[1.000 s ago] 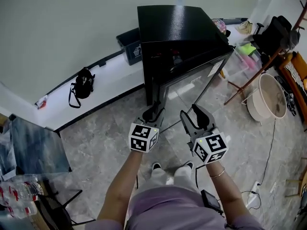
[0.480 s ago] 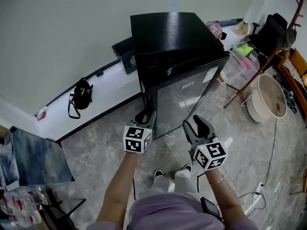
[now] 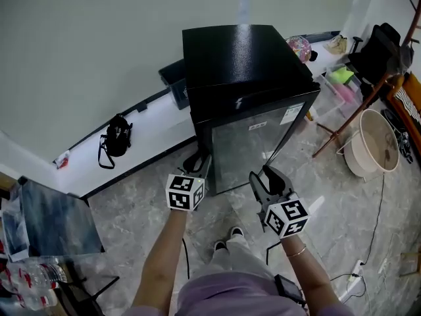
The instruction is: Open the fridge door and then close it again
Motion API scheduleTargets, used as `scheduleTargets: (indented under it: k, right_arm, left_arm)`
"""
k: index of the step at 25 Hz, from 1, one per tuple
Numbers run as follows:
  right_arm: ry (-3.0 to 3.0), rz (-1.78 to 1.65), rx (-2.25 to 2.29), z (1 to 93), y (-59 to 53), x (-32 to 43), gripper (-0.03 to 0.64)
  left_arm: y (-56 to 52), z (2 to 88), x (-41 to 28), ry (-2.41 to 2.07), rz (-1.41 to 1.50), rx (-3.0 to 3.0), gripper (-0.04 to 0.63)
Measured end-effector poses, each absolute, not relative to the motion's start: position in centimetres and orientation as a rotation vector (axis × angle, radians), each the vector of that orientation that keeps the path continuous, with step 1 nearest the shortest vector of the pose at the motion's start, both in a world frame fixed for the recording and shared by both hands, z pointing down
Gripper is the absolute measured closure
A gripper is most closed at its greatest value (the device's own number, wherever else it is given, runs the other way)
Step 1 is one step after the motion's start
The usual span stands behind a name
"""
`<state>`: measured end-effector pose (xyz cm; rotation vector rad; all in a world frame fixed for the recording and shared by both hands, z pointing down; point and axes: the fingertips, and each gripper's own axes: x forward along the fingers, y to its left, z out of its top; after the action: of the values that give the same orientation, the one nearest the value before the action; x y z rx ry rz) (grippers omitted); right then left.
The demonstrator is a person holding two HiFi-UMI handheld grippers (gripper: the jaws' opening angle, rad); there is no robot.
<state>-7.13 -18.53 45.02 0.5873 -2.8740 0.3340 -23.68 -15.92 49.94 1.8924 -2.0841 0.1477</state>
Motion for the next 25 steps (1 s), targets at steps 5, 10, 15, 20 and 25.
scheduleTargets:
  k: [5,10,15,20,25]
  right_arm:
    - [-2.868,0.36,0.554,45.6,-19.6,-8.3,0.448]
    - [-2.855,0.386,0.54,46.2,-20.9,-9.5,0.451]
    - [-2.848,0.4,0.52,46.6,-21.8,-10.4,0.454]
    - [-2.834,0.415,0.51,47.2,-22.3,-10.6,0.457]
    - [-2.828,0.423,0.496,47.5,-22.6,-10.7,0.459]
  left_arm:
    - [-17.0,50.0,-25.1,-2.086,0.135,1.891,0.499]
    - [-18.1,50.0,-26.4,-2.079,0.137,1.899,0.495]
    - [-19.1,49.9,-27.5,-2.081,0.129,1.905,0.491]
    - [-20.0,50.0,-28.6,-2.093,0.115,1.891,0.483]
    - [-20.1,49.9,-28.7,-2.115,0.089,1.886,0.48]
